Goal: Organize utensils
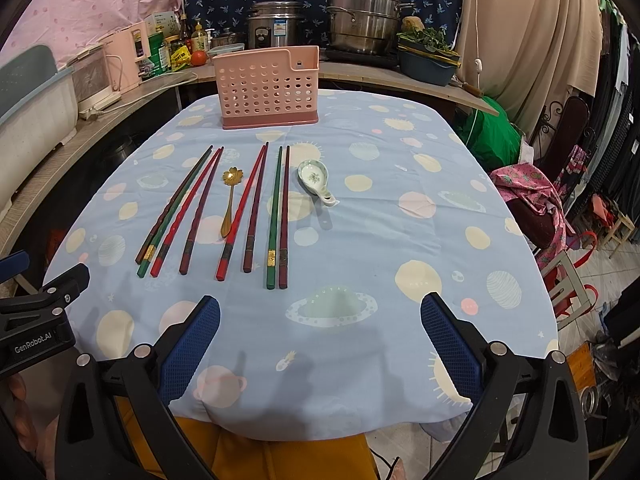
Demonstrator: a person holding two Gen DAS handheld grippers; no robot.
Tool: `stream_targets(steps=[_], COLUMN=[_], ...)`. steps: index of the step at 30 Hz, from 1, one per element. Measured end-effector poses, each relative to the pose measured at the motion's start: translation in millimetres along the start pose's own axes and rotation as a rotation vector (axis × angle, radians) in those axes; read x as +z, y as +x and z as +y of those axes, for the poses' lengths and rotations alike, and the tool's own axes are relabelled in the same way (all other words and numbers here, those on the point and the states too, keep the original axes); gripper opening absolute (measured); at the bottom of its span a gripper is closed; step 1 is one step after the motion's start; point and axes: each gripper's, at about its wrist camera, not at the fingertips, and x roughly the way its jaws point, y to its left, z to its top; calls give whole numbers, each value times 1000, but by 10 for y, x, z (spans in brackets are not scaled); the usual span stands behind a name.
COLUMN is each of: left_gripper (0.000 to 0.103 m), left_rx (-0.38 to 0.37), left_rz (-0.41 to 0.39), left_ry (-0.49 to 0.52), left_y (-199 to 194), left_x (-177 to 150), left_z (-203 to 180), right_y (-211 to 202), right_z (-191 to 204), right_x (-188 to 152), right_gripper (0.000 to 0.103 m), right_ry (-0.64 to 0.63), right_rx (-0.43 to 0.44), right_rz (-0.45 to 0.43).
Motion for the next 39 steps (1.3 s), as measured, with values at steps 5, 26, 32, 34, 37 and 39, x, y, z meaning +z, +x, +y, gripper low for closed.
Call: stream_targets(steps=[5, 26, 32, 34, 37, 39], left_gripper=[96, 96, 96, 96, 96, 96], left_rx=[0, -1, -1, -2, -3, -9], left_rz=[-1, -1, -2, -2, -1, 3], left_ry=[0, 0, -1, -1, -4, -11], left_y=[-2, -1, 0, -1, 2, 15], left_x=[-1, -4, -4, -3, -3, -2], left_z=[0, -1, -4, -1, -4, -2], right_y=[-5, -2, 2, 4, 9, 12], right_z=[-1, -6, -6, -7, -8, 2], right_x=[-1, -7, -9, -9, -11, -1], right_gripper=[96, 96, 96, 96, 96, 96], right_ry=[0, 0, 1, 1, 3, 5], right_rx=[0, 1, 1, 1, 2, 4], right_rz=[-1, -1, -1, -2, 0, 3])
